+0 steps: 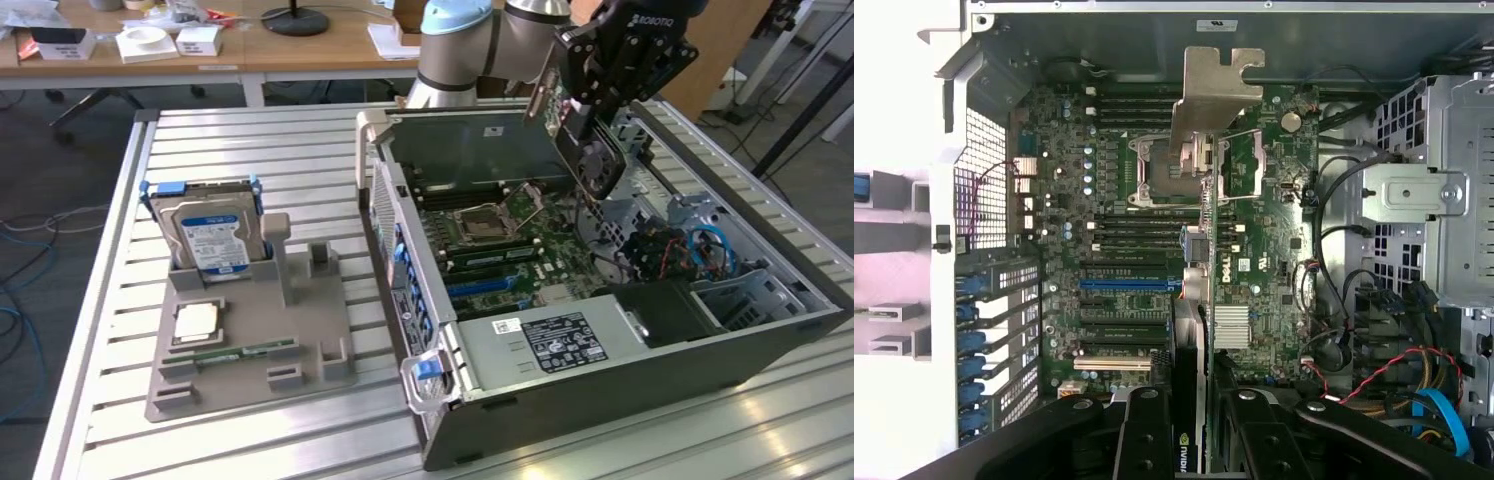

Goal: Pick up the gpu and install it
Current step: 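Insert the gpu into the slot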

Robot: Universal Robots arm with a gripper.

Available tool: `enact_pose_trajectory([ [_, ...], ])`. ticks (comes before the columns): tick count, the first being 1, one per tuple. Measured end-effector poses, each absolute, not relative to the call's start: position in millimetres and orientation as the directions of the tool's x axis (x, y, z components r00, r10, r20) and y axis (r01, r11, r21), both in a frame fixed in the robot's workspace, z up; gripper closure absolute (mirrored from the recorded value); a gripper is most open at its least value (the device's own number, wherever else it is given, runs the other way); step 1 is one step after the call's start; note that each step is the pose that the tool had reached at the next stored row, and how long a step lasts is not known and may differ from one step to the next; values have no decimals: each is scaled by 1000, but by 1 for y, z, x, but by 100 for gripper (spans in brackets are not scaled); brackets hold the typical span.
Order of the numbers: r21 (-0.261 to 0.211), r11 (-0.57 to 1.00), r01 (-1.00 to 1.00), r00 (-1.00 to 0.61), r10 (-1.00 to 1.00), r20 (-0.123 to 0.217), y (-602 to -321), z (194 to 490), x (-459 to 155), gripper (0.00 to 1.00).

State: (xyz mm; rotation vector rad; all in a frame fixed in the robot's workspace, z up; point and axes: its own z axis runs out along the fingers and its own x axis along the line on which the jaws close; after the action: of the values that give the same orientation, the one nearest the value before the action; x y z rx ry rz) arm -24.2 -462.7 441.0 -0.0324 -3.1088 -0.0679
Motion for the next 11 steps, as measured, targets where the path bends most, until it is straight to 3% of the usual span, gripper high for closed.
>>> enact_pose_trajectory([
  [11, 43, 997, -57, -998, -58, 32, -463, 441, -24, 74],
])
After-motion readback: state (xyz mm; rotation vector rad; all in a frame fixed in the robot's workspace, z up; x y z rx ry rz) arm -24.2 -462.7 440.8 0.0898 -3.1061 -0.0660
